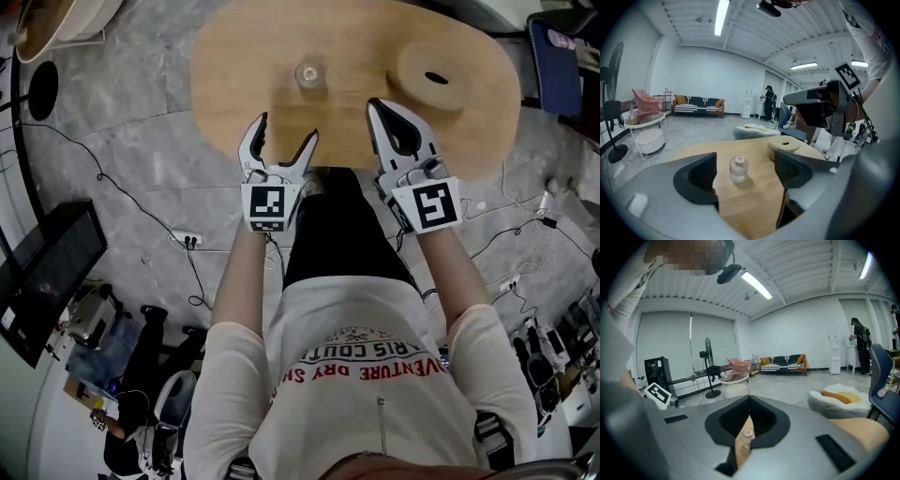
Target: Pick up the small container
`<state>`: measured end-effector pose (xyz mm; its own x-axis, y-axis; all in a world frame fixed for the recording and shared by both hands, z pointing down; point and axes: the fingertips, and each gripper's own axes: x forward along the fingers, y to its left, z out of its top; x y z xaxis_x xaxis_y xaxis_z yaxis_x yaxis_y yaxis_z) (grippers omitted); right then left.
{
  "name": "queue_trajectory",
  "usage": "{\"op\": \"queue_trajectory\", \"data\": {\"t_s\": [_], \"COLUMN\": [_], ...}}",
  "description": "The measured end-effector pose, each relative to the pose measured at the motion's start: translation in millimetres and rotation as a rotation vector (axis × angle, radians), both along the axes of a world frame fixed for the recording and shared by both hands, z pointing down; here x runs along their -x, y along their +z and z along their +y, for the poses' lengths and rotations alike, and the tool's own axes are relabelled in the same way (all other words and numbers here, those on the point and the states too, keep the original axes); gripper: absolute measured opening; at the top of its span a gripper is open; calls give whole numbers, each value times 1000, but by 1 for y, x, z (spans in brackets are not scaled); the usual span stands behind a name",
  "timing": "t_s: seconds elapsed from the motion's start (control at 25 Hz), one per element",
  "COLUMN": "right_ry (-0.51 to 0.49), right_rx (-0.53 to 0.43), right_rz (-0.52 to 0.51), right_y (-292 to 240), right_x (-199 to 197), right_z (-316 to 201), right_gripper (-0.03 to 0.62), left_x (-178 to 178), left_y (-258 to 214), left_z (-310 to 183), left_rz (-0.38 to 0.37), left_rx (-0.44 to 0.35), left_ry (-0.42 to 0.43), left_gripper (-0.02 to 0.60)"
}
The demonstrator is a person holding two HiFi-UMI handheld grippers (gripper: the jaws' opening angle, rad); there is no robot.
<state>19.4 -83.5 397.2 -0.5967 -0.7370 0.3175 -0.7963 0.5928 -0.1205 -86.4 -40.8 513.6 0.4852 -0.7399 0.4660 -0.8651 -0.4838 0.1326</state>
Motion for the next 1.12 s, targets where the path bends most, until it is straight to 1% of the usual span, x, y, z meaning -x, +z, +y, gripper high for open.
{"op": "queue_trajectory", "data": {"t_s": [0.08,0.2,0.32,0.48,0.68,0.8,0.96,1.12], "right_ry": [-14,-35,-36,-27,-25,-21,-14,-32], "right_rx": [4,1,5,13,40,45,57,63], "right_rz": [29,38,27,18,6,-2,-11,-12], "right_y": [25,59,89,117,140,149,158,156], "right_x": [-3,-4,-6,-5,-9,-12,-15,-12], "right_z": [-12,-30,-48,-64,-75,-79,-83,-81], "right_gripper": [-14,-14,-14,-14,-13,-14,-14,-14], "left_x": [-5,-13,-22,-29,-45,-53,-59,-62], "left_y": [29,68,100,129,141,143,159,153], "left_z": [-12,-29,-48,-63,-86,-96,-101,-105], "left_rz": [-3,-19,-32,-40,-59,-93,-119,-106], "left_rx": [22,34,14,-2,-49,-86,-76,-82], "left_ry": [-1,-5,1,11,36,64,69,67], "left_gripper": [371,371,387,413,448,459,469,469]}}
